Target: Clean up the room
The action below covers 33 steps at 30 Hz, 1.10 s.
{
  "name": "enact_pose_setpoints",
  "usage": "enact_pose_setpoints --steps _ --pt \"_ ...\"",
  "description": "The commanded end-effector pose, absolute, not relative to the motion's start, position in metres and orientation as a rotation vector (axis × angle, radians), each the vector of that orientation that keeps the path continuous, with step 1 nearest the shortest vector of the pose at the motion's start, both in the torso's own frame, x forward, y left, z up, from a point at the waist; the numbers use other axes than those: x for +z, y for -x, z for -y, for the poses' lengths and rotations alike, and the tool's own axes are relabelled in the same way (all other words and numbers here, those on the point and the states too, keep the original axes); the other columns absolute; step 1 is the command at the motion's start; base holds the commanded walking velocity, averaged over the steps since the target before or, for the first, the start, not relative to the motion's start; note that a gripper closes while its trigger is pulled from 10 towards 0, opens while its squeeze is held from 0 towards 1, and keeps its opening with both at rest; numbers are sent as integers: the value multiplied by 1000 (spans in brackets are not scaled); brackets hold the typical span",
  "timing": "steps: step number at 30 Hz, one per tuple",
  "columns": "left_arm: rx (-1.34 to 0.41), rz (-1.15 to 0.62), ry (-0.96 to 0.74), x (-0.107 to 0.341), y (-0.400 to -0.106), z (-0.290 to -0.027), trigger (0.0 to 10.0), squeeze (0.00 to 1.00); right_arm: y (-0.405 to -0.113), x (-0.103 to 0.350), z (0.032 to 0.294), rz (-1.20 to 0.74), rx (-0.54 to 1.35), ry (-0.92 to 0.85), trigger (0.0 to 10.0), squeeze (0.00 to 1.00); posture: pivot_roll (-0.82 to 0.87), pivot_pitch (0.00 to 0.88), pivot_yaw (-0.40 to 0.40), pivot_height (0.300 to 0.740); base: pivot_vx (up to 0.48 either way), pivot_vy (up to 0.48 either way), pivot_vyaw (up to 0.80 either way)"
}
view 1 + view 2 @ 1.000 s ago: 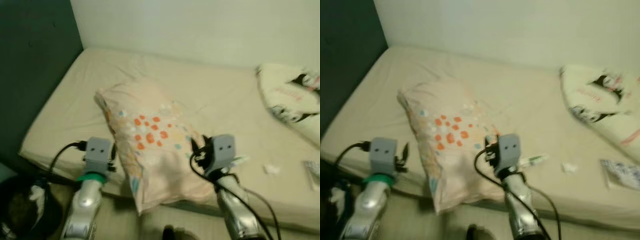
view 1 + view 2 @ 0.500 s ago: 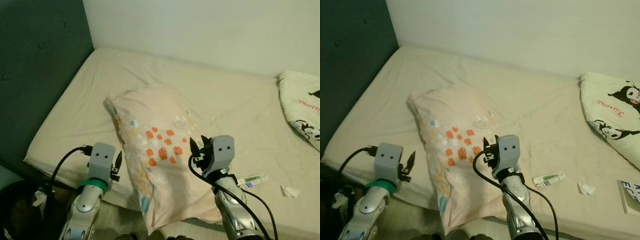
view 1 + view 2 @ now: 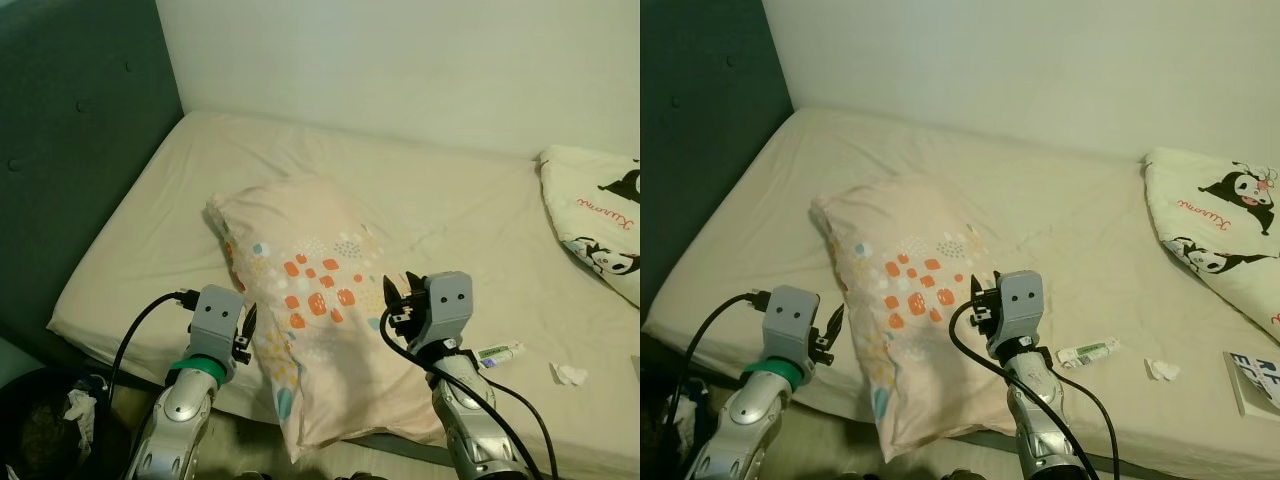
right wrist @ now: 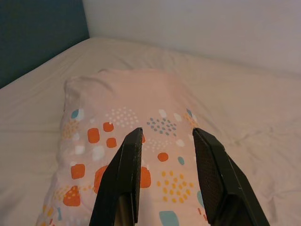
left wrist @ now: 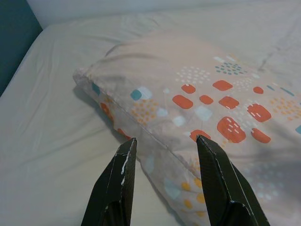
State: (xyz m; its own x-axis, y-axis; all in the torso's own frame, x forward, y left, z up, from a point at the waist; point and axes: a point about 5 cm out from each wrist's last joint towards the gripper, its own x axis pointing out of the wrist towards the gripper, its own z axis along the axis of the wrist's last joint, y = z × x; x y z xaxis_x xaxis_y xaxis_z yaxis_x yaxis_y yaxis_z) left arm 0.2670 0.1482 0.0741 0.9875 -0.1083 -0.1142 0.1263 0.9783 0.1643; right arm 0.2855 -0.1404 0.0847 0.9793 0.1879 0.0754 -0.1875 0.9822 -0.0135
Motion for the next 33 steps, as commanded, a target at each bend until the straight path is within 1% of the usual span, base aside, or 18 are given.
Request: enact_pose_setpoints --steps 1,11,14,19,24,27,29,33 --pt "-122 -133 -172 69 -265 -147 10000 0 -283 77 143 42 178 3 10000 0 -42 68 9 725 0 0 0" --pt "-132 -139 -166 67 -267 -144 10000 0 -282 77 142 40 177 3 10000 0 -43 71 11 675 0 0 0" --pt "-129 -156 -135 66 -268 -143 10000 0 -282 77 142 39 177 4 10000 0 -43 71 11 665 0 0 0" --pt "-115 -224 -9 62 -271 -141 10000 0 -282 77 142 41 178 6 10000 0 -47 77 10 640 0 0 0" --pt "-118 -255 26 60 -274 -140 10000 0 -283 78 142 42 179 8 10000 0 -49 80 13 625 0 0 0" --pt "-136 -309 71 59 -279 -137 10000 0 -283 78 142 43 179 11 10000 0 -51 90 20 605 0 0 0" --pt "-129 -314 113 62 -283 -137 10000 0 -284 79 143 48 174 13 10000 0 -51 92 24 596 0 0 0" --pt "-114 -317 198 71 -291 -137 10000 0 -286 81 144 56 168 17 10000 0 -48 96 28 596 0 0 0"
